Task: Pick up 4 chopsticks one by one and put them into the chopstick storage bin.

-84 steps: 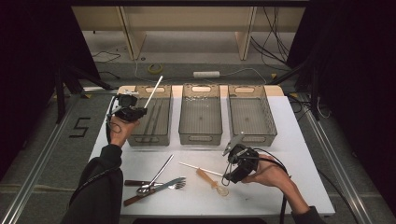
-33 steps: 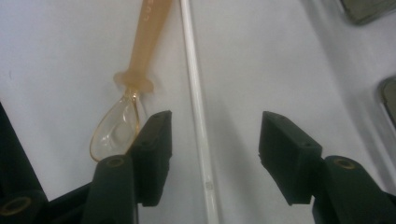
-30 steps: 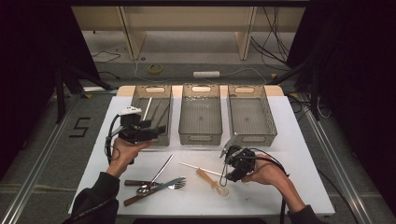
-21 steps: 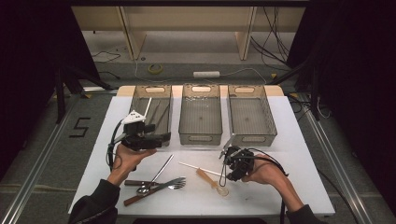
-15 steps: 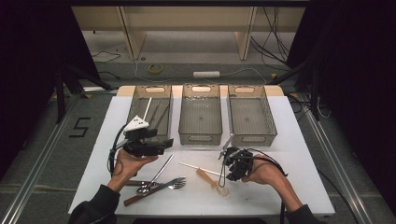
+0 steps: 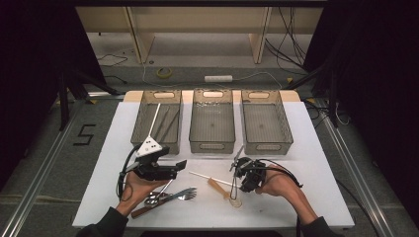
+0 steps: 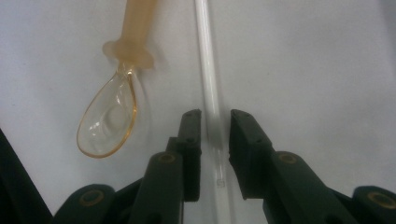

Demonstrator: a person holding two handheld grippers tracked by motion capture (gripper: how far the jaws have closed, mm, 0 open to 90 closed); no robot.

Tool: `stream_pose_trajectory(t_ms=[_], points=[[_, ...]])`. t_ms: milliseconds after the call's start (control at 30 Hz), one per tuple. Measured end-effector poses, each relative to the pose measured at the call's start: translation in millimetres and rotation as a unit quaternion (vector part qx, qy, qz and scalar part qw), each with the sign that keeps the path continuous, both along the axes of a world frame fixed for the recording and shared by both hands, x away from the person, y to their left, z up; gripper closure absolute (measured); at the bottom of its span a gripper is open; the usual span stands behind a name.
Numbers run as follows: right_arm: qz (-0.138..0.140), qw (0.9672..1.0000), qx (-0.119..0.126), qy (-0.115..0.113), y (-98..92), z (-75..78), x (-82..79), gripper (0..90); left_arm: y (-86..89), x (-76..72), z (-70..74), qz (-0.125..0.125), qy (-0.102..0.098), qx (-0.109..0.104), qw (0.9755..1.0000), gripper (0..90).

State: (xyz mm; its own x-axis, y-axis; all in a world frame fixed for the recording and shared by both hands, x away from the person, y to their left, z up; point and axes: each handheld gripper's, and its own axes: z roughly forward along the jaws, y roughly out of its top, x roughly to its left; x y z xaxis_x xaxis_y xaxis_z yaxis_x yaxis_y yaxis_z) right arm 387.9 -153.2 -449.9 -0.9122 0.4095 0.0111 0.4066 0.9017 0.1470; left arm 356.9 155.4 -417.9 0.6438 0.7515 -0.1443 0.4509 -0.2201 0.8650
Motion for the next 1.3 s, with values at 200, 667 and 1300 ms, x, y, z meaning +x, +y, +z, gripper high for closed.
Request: stream_pose_trajectory(t_ms=[200, 667, 1300], points=[[0.003, 1.0000, -0.006, 0.000, 1.5, -4.5, -0.8, 78.7, -1.9, -7.7, -4.4, -0.006, 0.004, 0.001, 1.0000, 19.4], [0.011, 0.9997, -0.022, -0.007, 6.0, -5.2, -2.3, 83.8, -8.1, -11.4, -5.8, -0.009, 0.004, 0.007, 0.9999, 19.5], [0.015, 0.9996, -0.013, -0.022, 0.8, 5.6, -0.7, 85.0, -13.0, -12.0, -3.1, -0.021, -0.008, 0.010, 0.9997, 19.7]])
